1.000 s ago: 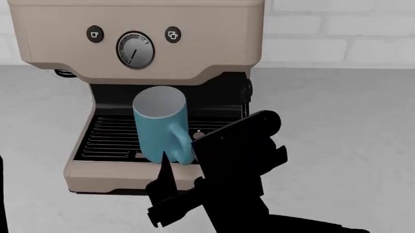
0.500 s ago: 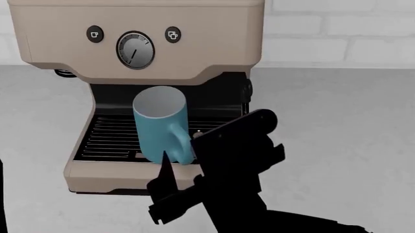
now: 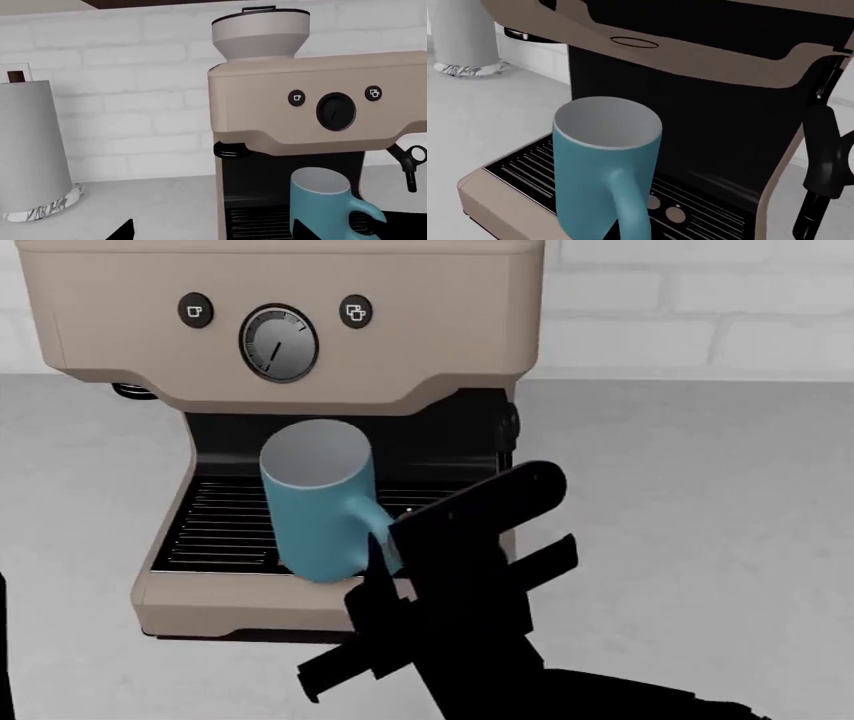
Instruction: Pick the mug from under the coffee machine dispenser and place it on the counter.
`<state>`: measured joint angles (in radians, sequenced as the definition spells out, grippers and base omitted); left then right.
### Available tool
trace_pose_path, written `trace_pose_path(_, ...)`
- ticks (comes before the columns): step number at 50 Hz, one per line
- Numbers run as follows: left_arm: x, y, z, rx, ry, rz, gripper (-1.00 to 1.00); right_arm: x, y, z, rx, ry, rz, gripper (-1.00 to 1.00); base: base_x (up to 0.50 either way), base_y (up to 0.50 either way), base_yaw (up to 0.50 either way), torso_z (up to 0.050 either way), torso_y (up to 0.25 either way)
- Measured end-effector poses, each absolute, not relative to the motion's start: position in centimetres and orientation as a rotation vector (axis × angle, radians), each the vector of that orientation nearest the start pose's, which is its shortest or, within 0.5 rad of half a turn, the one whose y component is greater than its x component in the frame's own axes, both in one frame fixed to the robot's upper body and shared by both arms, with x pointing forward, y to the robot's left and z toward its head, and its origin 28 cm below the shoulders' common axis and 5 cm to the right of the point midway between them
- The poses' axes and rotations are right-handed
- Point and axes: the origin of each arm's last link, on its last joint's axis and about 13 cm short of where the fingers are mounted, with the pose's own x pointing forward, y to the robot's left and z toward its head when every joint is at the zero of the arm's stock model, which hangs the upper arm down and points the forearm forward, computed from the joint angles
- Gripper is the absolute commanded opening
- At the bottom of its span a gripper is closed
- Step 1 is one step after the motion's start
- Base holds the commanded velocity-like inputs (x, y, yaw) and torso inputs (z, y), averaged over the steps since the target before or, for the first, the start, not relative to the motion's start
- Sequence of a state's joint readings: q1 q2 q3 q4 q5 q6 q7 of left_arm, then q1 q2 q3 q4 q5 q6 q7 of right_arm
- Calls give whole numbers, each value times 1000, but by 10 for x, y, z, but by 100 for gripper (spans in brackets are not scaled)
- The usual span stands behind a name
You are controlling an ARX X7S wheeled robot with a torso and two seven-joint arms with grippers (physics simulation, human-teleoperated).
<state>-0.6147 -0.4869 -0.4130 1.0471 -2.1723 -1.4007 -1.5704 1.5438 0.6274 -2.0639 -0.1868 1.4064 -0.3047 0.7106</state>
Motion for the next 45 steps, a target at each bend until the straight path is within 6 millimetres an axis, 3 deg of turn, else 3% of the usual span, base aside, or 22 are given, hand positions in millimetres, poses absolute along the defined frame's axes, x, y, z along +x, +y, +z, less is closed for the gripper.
trace_pose_path(21, 114, 224, 231, 59, -121, -7, 100, 232, -73, 183, -111, 85, 527, -100, 0, 0, 0, 0, 0)
trace_pose_path(45, 116, 223, 235, 59, -131, -6, 100, 174, -82, 189, -177, 102, 557, -100, 0, 0, 0, 0, 0)
